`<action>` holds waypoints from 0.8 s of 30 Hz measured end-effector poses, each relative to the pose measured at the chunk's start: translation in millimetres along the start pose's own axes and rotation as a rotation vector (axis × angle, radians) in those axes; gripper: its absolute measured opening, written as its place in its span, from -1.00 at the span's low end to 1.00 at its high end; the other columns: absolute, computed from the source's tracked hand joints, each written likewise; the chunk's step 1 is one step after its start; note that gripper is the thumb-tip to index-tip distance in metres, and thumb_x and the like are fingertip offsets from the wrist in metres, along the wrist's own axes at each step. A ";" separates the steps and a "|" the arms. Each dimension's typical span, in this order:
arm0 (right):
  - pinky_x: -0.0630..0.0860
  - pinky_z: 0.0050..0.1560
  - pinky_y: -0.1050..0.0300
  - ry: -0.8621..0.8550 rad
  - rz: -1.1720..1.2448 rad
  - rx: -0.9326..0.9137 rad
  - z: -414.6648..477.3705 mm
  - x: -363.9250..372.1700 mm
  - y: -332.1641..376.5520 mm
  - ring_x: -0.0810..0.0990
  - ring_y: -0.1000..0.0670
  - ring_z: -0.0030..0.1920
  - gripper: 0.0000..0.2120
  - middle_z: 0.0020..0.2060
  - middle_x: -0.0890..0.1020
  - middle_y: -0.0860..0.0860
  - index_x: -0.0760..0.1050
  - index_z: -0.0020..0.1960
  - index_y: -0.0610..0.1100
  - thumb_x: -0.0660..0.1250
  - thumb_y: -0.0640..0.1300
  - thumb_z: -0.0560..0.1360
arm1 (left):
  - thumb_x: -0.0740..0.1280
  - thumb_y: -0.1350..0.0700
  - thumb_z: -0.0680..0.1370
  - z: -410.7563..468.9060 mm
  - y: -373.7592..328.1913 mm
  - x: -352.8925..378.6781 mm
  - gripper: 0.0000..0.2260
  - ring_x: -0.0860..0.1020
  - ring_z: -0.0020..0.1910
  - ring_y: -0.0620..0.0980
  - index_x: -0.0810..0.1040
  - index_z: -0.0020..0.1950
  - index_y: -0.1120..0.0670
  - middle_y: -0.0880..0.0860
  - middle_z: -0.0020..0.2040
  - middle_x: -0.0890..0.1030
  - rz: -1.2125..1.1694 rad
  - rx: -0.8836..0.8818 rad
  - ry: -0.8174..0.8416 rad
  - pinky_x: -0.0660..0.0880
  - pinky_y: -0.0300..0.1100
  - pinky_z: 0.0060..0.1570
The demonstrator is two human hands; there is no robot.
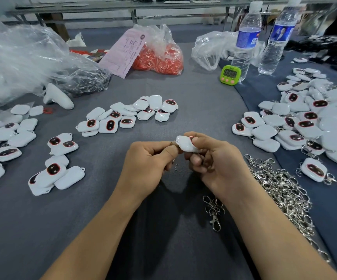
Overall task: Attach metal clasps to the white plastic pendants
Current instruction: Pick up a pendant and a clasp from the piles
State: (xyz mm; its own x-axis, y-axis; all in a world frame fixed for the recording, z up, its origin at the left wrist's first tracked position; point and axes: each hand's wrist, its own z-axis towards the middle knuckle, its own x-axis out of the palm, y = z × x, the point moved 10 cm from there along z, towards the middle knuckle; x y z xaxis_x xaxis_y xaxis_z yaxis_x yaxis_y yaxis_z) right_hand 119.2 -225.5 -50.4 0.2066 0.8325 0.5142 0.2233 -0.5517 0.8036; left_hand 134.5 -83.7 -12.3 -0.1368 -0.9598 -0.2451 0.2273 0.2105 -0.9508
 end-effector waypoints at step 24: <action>0.24 -0.58 0.28 -0.071 -0.048 0.030 -3.7 -6.8 -0.4 0.38 0.05 -0.55 -0.77 -0.43 0.56 -0.14 0.66 0.06 -0.29 0.24 -0.30 0.55 | 0.43 0.11 0.56 -0.4 11.0 8.3 -0.83 0.29 -0.48 -0.17 0.76 -0.20 -0.07 -0.12 -0.53 0.36 -0.108 -0.149 0.058 0.28 -0.39 -0.42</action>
State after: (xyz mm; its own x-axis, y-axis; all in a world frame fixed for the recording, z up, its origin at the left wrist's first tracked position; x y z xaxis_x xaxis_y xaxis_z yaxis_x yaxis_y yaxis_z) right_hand 114.2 -230.8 -53.2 0.2613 0.8527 0.4523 0.2625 -0.5137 0.8168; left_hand 135.5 -89.2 -24.9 -0.2089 -0.9669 -0.1463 0.0635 0.1359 -0.9887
